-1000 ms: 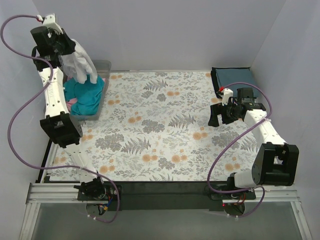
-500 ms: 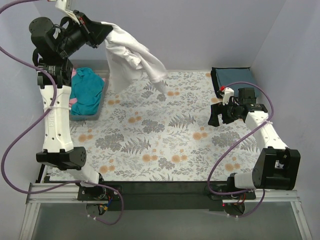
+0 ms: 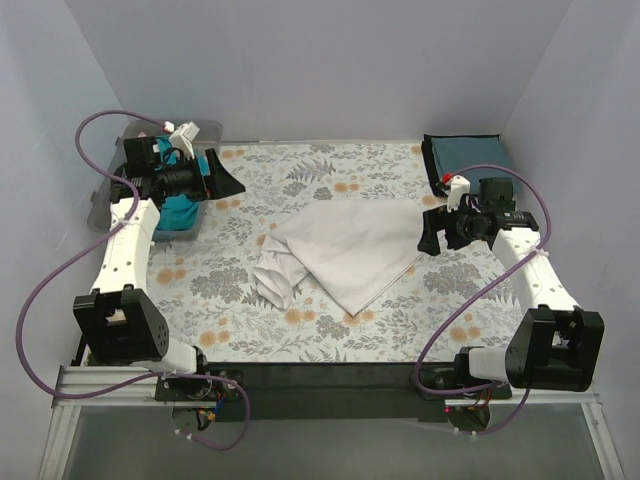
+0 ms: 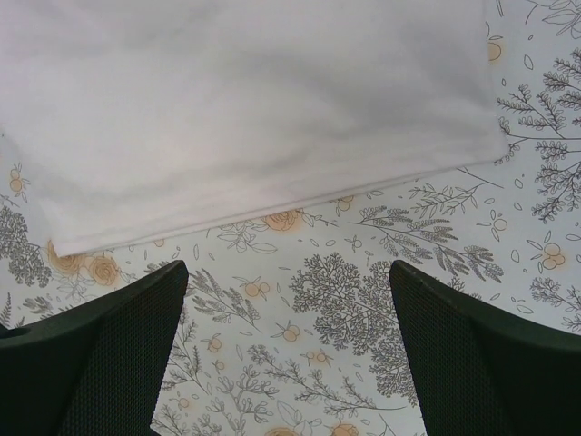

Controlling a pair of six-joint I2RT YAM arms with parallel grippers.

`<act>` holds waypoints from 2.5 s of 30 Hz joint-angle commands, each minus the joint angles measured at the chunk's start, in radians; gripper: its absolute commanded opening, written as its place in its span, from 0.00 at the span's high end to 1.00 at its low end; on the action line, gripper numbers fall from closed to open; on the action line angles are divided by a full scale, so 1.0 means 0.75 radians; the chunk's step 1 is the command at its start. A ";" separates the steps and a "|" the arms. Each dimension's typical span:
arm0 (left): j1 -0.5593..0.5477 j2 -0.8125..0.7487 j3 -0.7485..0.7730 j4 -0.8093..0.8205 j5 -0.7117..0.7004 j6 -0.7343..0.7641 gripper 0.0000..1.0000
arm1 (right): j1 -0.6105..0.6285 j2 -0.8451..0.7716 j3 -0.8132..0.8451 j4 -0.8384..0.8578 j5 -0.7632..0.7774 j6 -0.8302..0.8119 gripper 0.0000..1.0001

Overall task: Fold and stack the t-shirts
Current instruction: Move the tshirt to the center of the board, then flatten the tshirt out

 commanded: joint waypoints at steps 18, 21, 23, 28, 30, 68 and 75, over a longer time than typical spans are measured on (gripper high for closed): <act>-0.600 -0.211 -0.658 -0.144 -0.519 0.553 0.23 | 0.283 0.232 0.114 -0.203 0.016 -0.168 0.24; -0.604 -0.197 -0.715 -0.073 -0.587 0.479 0.25 | 0.473 0.259 0.110 -0.203 0.012 -0.165 0.28; -0.602 -0.205 -0.734 -0.034 -0.624 0.391 0.27 | 0.604 0.277 0.104 -0.201 0.016 -0.172 0.29; -0.469 -0.127 -0.664 -0.038 -0.505 0.272 0.28 | 0.878 0.326 0.094 -0.150 0.096 -0.149 0.30; -0.394 -0.078 -0.628 -0.066 -0.448 0.242 0.28 | 0.958 0.373 0.120 -0.140 0.116 -0.141 0.31; -0.305 0.014 -0.214 -0.586 -0.540 0.759 1.00 | 0.733 -0.091 0.096 -0.522 0.047 -0.533 0.99; -0.215 -0.100 -0.237 -0.670 -0.536 1.011 1.00 | 0.688 -0.210 0.049 -0.614 0.063 -0.623 0.99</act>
